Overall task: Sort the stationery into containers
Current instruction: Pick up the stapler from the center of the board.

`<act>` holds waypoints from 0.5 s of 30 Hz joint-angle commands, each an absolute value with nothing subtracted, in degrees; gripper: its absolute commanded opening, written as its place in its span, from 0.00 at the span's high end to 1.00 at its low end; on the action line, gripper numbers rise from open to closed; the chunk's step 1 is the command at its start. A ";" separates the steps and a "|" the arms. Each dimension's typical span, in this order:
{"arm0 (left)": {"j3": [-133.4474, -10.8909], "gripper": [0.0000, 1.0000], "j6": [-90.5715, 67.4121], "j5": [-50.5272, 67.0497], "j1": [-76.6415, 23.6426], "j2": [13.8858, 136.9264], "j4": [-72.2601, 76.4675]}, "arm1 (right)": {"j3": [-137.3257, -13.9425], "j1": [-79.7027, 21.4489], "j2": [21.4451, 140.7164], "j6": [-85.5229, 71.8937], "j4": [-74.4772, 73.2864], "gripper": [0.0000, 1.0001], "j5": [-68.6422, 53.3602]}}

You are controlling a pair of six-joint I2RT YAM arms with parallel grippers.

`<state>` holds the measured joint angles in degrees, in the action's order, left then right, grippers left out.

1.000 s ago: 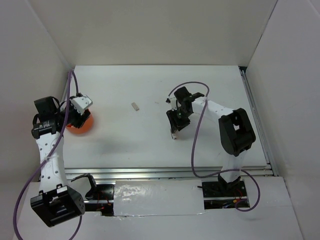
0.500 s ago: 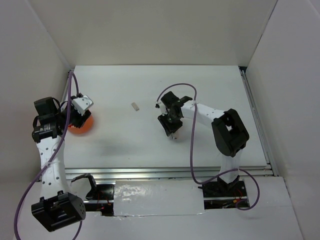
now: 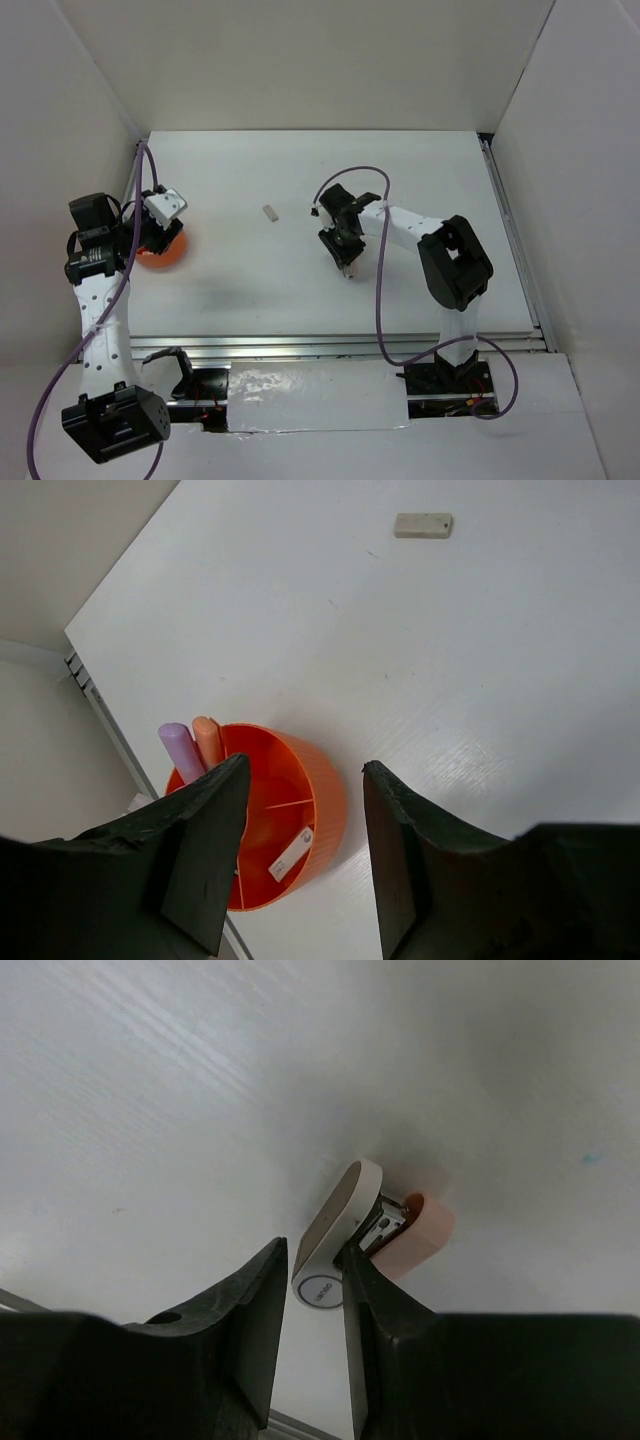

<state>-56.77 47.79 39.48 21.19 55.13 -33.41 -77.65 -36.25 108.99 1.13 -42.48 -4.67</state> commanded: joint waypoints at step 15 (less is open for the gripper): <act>-57.13 0.38 44.83 40.69 20.83 55.02 -29.97 | -76.30 -40.43 113.03 3.43 -40.08 0.65 -0.18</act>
